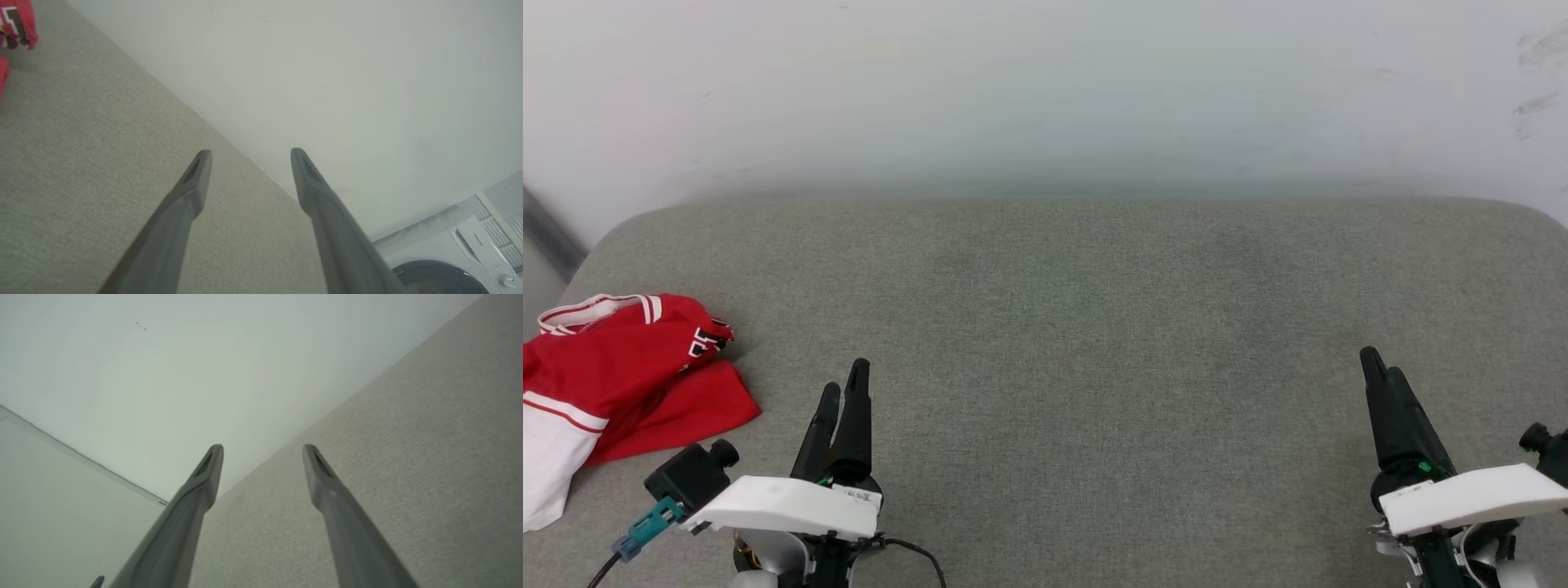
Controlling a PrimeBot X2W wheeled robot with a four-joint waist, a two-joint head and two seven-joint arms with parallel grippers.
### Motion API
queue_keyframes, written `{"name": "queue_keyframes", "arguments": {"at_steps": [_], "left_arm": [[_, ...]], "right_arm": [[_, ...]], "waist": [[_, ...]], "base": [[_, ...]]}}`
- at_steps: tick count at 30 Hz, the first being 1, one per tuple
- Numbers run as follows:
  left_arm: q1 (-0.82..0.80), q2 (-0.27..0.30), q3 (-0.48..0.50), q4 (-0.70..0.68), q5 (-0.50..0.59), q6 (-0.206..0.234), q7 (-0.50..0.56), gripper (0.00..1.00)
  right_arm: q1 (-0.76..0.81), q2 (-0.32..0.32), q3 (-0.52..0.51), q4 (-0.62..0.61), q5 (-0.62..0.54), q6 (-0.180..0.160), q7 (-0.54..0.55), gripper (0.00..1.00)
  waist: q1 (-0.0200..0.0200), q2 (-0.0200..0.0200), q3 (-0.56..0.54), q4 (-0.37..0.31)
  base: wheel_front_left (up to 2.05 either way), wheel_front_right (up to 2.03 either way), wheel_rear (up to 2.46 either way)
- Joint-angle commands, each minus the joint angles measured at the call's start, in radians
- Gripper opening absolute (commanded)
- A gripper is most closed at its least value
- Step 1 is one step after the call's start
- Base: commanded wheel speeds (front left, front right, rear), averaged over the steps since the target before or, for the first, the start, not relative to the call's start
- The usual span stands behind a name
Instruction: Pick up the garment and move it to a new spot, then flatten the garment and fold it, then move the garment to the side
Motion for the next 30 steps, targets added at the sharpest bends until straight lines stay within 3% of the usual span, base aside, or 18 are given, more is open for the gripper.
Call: {"name": "queue_keyframes", "arguments": {"at_steps": [1, 15, 30], "left_arm": [[-0.018, 0.002, -0.003, -0.013, 0.038, 0.002, -0.009, 1.00], [-0.018, 0.008, -0.015, 0.032, 0.303, 0.010, -0.051, 1.00], [-0.022, 0.023, -0.026, 0.055, 0.501, 0.029, -0.092, 1.00]], "right_arm": [[-0.004, -0.013, 0.002, -0.020, -0.047, 0.000, -0.001, 1.00], [0.017, 0.017, -0.029, -0.056, -0.402, 0.000, -0.006, 1.00], [0.033, 0.028, -0.040, -0.070, -0.575, 0.000, 0.012, 1.00]], "waist": [[0.0000, 0.0000, 0.000, 0.000], [0.0000, 0.0000, -0.004, 0.004], [0.0000, 0.0000, -0.006, 0.007]], "base": [[0.00, 0.00, 0.00], [0.00, 0.00, 0.00], [0.00, 0.00, 0.00]]}}
